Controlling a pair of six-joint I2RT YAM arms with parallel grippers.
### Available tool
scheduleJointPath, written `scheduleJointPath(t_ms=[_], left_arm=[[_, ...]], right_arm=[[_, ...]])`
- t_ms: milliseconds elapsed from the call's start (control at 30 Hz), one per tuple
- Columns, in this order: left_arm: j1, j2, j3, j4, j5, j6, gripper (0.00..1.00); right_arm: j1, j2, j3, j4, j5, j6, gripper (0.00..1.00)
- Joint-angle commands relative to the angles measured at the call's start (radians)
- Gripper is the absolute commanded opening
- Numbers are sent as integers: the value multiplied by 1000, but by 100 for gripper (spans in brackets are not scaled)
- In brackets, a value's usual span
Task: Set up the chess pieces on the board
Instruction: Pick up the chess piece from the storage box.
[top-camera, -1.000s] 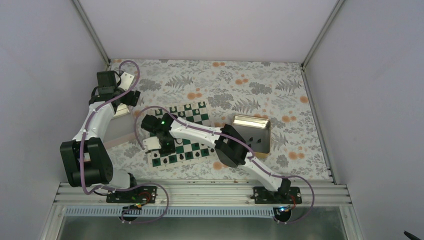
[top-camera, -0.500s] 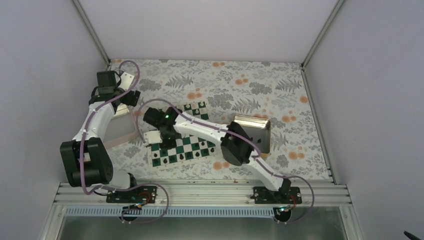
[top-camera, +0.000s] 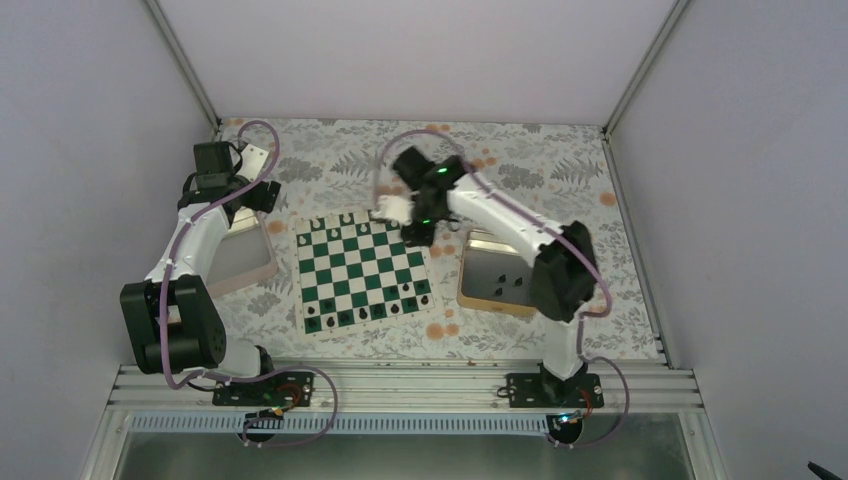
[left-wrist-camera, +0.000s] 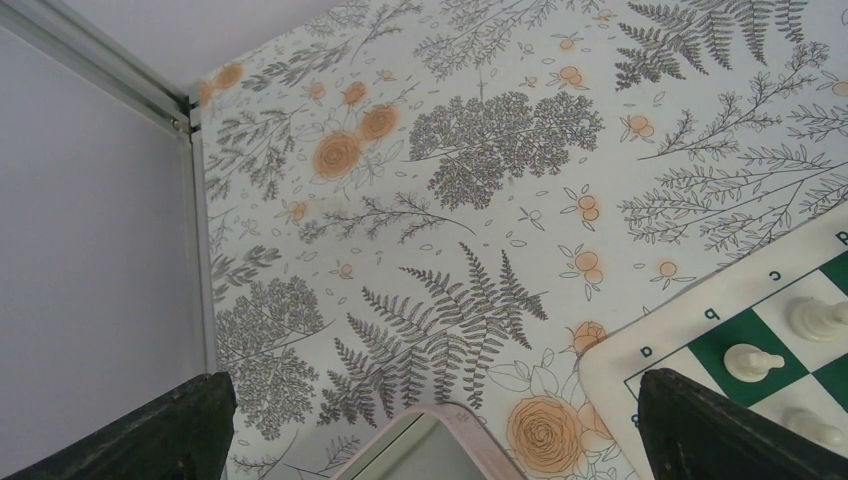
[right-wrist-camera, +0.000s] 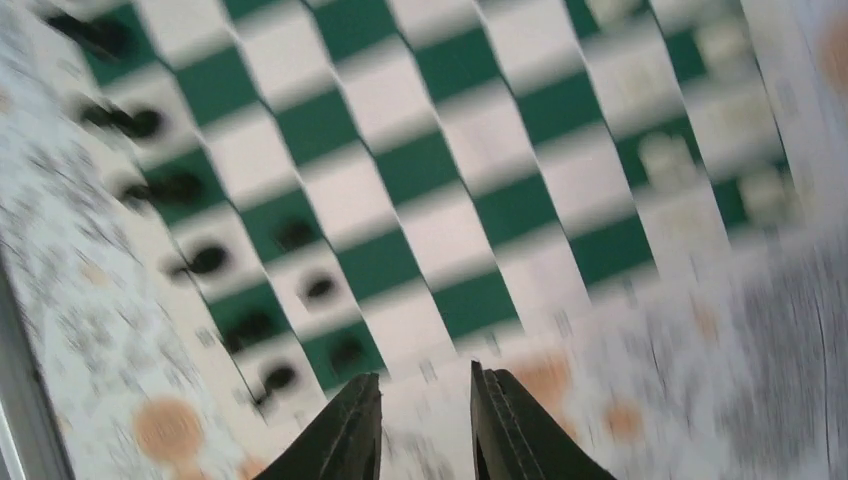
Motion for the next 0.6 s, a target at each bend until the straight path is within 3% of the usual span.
scheduleJointPath(t_ms=[0,233,567], left_arm=[[-7,-8,21,8,-6,-5,100],[-8,4,24,9,-25,-3,100],[-7,17,26,-1,-30,-5,100]], right_arm=[[-192,-160,-219,-7,86,43,26],[-459,-310,-499,3,128,22,27],[-536,-327,-711,119,152,17,31]])
